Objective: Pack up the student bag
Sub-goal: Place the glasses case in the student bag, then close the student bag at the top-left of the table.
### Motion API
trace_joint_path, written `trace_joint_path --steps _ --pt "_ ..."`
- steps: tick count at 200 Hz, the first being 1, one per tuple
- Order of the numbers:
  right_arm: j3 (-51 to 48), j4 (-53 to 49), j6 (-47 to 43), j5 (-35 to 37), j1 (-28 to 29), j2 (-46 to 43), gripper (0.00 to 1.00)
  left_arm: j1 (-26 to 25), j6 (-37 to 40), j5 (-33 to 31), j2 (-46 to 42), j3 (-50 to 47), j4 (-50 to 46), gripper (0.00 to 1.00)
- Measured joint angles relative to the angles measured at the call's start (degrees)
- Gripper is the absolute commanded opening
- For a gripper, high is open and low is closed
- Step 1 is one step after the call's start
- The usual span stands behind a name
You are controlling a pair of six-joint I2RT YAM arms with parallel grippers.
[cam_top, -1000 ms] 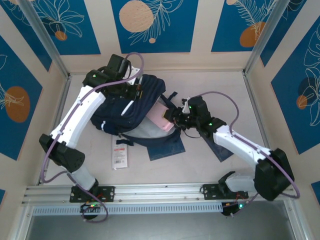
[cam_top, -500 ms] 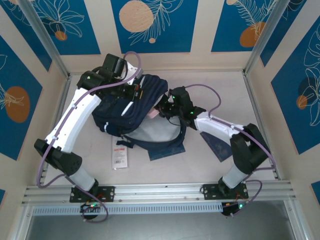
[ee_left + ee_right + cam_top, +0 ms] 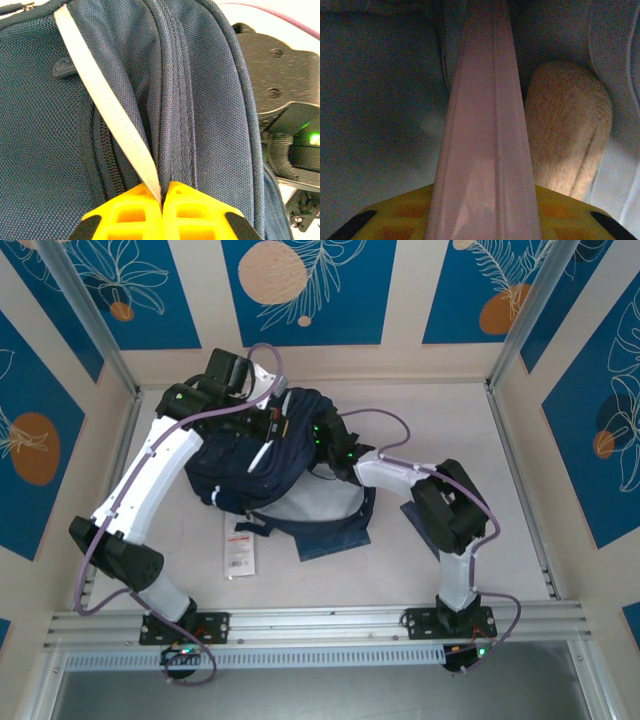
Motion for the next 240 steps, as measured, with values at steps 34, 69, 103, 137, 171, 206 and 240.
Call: trace_joint_path --steps 34,69,103,137,171,206,240 --pt "11.1 -1.3 -0.7 -0.7 0.0 8.3 0.61 1.0 -0.4 -0.2 0.2 -0.1 1.5 0.0" --pt "16.7 -7.8 -6.6 -3.3 -0.3 9.7 0.79 2.3 -1.5 -0.9 0.6 0.0 2.9 0.0" --pt "12.7 -14.2 -14.4 -2.8 -0.2 3.5 0.85 3.7 -3.2 -1.6 0.6 0.0 3.3 0.0" --pt "4.8 -16.6 -20.1 -2.2 -0.3 -8.4 0.84 7.1 -6.3 -1.6 1.6 0.0 5.9 0.0" --pt "-1.5 -19.0 -25.0 -0.1 -0.6 -18.7 0.82 11.3 -9.0 -2.3 5.6 2.1 8.6 0.0" --pt "-3.5 -25.3 -30.7 3.9 -0.9 -25.6 0.78 14.4 -10.8 -3.8 12.0 7.1 10.0 0.1" --pt "-9.0 -28.7 -33.2 6.2 -1.3 -33.5 0.78 15.9 -11.2 -4.6 19.3 13.3 10.5 0.18"
